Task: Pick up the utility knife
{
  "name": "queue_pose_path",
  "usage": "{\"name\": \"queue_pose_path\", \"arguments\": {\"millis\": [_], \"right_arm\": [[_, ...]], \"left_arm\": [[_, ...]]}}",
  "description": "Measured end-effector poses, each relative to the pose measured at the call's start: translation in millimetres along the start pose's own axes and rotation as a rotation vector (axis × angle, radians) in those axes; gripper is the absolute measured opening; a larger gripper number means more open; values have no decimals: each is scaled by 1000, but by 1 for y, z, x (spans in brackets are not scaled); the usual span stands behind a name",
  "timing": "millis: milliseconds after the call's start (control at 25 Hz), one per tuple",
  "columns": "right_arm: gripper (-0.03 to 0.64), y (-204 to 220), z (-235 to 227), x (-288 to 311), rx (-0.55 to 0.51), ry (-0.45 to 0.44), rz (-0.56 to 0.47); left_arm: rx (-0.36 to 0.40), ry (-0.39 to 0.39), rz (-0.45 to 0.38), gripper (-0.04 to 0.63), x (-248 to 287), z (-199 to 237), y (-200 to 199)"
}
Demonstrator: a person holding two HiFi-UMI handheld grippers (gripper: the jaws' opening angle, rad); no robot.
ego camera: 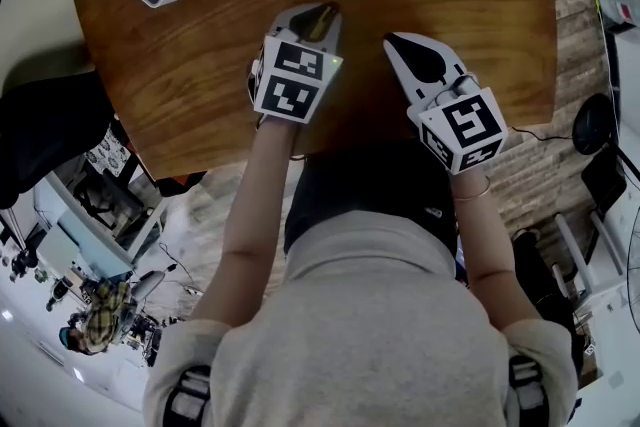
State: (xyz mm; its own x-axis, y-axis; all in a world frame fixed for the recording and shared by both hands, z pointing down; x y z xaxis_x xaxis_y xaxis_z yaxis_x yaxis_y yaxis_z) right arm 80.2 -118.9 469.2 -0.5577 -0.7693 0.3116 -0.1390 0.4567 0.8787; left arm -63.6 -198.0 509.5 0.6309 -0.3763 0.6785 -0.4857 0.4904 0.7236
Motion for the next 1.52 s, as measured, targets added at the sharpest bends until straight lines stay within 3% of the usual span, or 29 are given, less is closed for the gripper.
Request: {"name": "queue_pose_path", "arguments": {"millis": [560, 920, 1520], "right_arm": [[12, -36, 10, 12, -94, -38, -60], [12, -81, 34, 14, -176, -102, -127], [12, -149, 81, -4, -292, -159, -275]], "left_arm": [[-40, -76, -199, 75, -61, 9, -40], [41, -28, -325, 75, -103, -4, -71], [84, -180, -530, 75, -185, -12, -107]]}}
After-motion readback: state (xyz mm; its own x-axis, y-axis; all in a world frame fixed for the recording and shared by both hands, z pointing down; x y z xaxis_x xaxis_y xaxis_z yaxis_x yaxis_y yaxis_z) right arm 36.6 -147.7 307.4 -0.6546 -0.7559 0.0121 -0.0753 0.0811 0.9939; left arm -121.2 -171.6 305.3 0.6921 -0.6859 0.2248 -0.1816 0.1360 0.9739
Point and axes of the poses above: the fingertips, and each gripper's own axes: x forward along the fingers, z to its left, y out of its underside, the point moved 8 cm from there along -x, backward along the fingers, and after that the axes turned 11 degrees about -z, right-handed, at the moved point
